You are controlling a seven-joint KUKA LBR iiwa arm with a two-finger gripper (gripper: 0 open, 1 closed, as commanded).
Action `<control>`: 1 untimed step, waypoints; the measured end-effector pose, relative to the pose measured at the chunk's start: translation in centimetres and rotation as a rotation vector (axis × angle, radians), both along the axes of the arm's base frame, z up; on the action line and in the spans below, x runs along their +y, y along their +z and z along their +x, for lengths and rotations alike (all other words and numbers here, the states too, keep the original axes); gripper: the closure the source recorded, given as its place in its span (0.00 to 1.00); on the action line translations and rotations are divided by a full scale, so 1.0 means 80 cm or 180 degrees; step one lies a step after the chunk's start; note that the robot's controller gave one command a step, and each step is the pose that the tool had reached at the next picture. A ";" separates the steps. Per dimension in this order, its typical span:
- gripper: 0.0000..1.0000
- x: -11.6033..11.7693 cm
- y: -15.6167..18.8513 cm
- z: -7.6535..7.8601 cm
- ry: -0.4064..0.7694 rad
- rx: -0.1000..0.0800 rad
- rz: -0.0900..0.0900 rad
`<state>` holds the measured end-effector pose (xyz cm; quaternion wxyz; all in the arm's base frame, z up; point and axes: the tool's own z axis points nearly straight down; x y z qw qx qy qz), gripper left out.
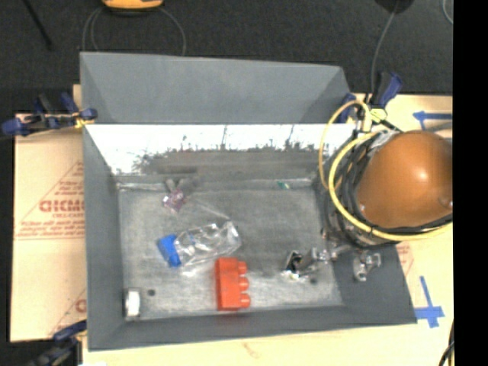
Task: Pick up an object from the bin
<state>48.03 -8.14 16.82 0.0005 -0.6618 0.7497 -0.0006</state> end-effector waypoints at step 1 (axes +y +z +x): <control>0.00 0.025 -0.122 0.067 -0.0380 0.0000 0.0011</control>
Offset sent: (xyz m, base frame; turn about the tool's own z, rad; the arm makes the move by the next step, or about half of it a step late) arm 0.0521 0.0183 -0.0979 0.1212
